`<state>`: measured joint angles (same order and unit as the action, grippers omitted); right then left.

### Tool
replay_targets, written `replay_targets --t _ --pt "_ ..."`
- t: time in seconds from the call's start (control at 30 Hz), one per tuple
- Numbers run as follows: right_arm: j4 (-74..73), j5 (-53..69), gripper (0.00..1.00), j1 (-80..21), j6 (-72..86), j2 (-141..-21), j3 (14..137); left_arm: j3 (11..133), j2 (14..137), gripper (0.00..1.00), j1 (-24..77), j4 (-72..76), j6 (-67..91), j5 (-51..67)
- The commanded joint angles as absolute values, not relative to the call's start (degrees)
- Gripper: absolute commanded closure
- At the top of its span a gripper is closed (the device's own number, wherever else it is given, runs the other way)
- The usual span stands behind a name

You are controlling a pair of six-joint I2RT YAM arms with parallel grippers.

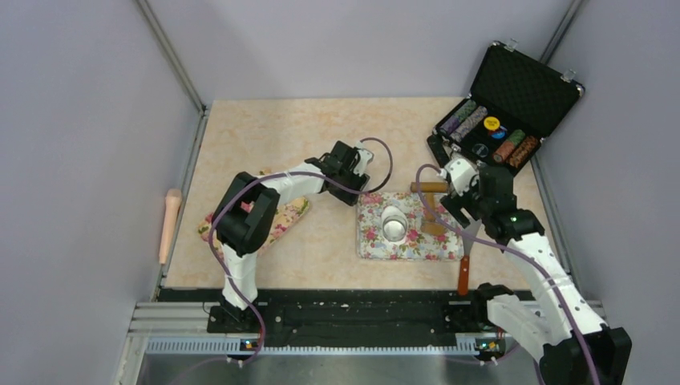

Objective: Roll out the dumpling wrappers from the dough

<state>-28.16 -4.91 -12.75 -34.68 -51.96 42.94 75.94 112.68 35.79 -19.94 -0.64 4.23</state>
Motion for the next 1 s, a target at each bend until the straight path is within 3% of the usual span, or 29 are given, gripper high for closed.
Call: replay_targets --t 0.0,0.4,0.6,0.97 --pt "-38.28 -7.28 0.08 -9.21 -39.8 -46.81 38.37 78.37 114.17 0.4 36.19 -19.73 -0.18 3.74" --pt "-40.46 -5.31 0.11 -8.83 -42.54 -50.78 28.37 71.19 103.42 0.39 35.95 -11.94 4.39 1.6" --pt "-41.48 -0.49 0.11 -8.85 -43.45 -50.83 28.56 74.76 106.67 0.39 36.2 -14.82 4.92 6.59" --pt "-44.59 2.25 0.11 -8.87 -45.46 -47.57 30.72 79.98 114.01 0.39 38.05 -18.86 5.56 2.53"
